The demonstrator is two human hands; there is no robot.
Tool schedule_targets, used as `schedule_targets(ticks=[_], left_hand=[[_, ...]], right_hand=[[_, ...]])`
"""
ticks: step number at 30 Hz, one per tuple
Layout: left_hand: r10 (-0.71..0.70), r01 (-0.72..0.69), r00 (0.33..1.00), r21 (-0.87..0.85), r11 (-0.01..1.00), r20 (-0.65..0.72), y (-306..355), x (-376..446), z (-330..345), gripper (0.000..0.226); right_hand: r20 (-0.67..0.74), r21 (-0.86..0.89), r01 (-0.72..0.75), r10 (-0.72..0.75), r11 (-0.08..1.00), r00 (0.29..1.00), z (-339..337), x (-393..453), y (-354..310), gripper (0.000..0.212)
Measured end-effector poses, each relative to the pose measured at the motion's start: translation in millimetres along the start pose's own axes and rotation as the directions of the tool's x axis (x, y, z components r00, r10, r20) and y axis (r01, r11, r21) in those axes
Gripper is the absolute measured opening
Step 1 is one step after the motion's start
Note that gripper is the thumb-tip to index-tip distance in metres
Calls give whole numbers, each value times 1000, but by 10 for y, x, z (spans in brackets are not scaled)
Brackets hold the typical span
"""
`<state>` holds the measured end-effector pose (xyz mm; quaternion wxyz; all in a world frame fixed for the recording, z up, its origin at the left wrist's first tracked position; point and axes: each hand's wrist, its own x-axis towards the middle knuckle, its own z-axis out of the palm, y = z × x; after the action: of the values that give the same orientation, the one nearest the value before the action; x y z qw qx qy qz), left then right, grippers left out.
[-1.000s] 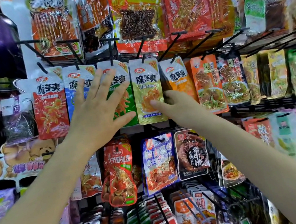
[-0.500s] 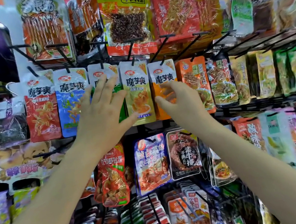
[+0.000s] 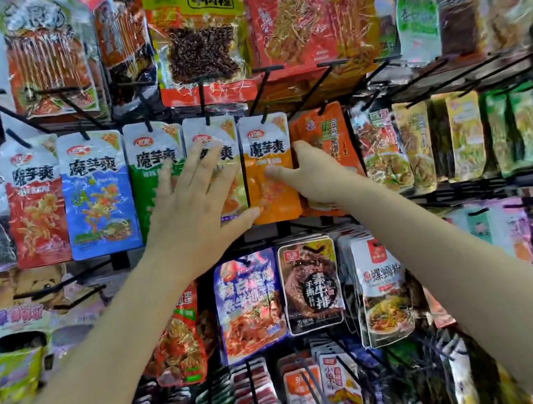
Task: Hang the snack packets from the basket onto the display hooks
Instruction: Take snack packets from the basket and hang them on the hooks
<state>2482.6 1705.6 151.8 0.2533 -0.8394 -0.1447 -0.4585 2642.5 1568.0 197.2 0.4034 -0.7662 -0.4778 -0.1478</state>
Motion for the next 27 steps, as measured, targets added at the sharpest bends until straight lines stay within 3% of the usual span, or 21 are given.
schedule_targets(ticks=[4, 7, 9, 13, 17, 27], left_hand=[[-5, 5, 1000, -14, 1000, 0, -12, -31, 5, 70], [2, -2, 1000, 2, 1000, -6, -11, -33, 11, 56], [-1, 1, 1000, 9, 1000, 3, -6, -32, 5, 58], [-3, 3, 1000, 20, 1000, 3, 1, -19, 8, 59], [-7, 7, 1000, 43, 999, 10, 5, -16, 15, 61], [10, -9, 1000, 48, 999, -21, 7, -35, 33, 60]], right_hand=[[84, 320, -63, 38, 945, 996, 79, 100, 65, 63], [155, 544, -87, 2, 835, 988, 130, 124, 111, 33], [171, 623, -78, -39, 778, 984, 166, 166, 143, 25], [238, 739, -129, -77, 661, 968, 228, 224, 163, 42], [271, 797, -179, -77, 576, 959, 293, 264, 187, 44], [292, 815, -182, -119, 550, 949, 290, 294, 230, 35]])
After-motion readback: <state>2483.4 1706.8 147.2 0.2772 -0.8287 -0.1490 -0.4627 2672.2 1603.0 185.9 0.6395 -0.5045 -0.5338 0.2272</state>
